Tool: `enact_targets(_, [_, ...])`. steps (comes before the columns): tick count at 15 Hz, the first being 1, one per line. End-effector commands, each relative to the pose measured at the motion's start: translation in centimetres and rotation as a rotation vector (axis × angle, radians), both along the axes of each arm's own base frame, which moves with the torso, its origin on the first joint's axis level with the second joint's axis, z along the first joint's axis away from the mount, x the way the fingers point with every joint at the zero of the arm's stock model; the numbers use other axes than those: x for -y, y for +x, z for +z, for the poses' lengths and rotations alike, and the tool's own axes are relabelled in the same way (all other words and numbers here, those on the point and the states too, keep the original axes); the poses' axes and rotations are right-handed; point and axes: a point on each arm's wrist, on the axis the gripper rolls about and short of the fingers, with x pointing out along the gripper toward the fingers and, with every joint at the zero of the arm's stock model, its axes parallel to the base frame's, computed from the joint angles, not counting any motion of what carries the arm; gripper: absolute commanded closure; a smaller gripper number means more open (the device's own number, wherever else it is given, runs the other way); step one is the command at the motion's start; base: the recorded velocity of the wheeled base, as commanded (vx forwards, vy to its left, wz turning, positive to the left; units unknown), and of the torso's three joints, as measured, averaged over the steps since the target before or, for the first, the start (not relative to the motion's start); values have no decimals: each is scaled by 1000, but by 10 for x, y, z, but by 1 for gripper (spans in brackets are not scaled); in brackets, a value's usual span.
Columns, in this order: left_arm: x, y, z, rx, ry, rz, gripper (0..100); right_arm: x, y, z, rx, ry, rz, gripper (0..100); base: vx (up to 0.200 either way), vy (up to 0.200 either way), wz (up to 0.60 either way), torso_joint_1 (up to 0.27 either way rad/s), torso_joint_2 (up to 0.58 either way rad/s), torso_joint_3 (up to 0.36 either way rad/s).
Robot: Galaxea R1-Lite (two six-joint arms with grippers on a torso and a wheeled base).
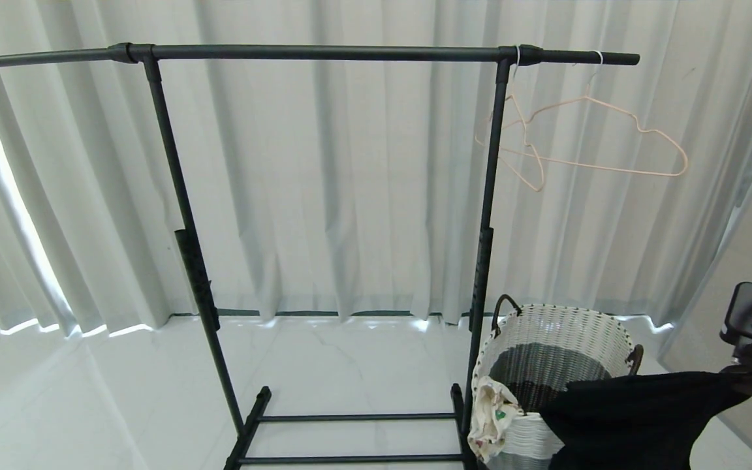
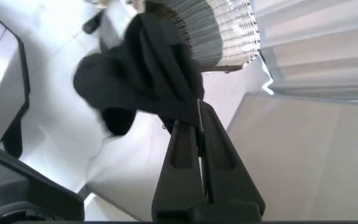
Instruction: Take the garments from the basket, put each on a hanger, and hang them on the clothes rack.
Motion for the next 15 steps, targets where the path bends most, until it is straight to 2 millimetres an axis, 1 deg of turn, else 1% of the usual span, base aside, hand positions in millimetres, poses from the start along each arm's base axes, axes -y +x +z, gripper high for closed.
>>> enact_targets(1, [0, 0, 0, 1, 1, 0, 0, -5, 1, 1, -7, 10, 28, 100, 0, 0, 0, 0, 0, 0])
enact_targets(4, [0, 0, 0, 0, 1, 0, 0, -20, 3, 6, -28, 84, 79, 100, 0, 0, 0, 0, 0, 0])
enact_targets(7, [0, 0, 0, 2, 47, -9, 0, -38, 12, 14, -32, 105, 122, 100, 0, 0, 0, 0, 0, 0])
enact_targets(11, [2, 0, 0, 6, 54, -73, 0, -76, 28, 23, -76, 183, 170, 100, 0, 0, 0, 0, 0, 0])
enact_targets(12, [2, -2, 13, 32, 43, -114, 0, -84, 32, 24, -85, 196, 172, 100, 0, 0, 0, 0, 0, 0])
enact_targets(13, [3, -1, 45, 38, -13, -195, 0, -88, 35, 26, -92, 207, 179, 100, 0, 0, 0, 0, 0, 0])
enact_targets(14, [3, 16, 94, -3, -103, -244, 0, -93, 39, 25, -110, 216, 195, 100, 0, 0, 0, 0, 0, 0])
enact_targets(15, [5, 37, 123, -32, -105, -256, 0, -97, 42, 24, -119, 220, 204, 100, 0, 0, 0, 0, 0, 0])
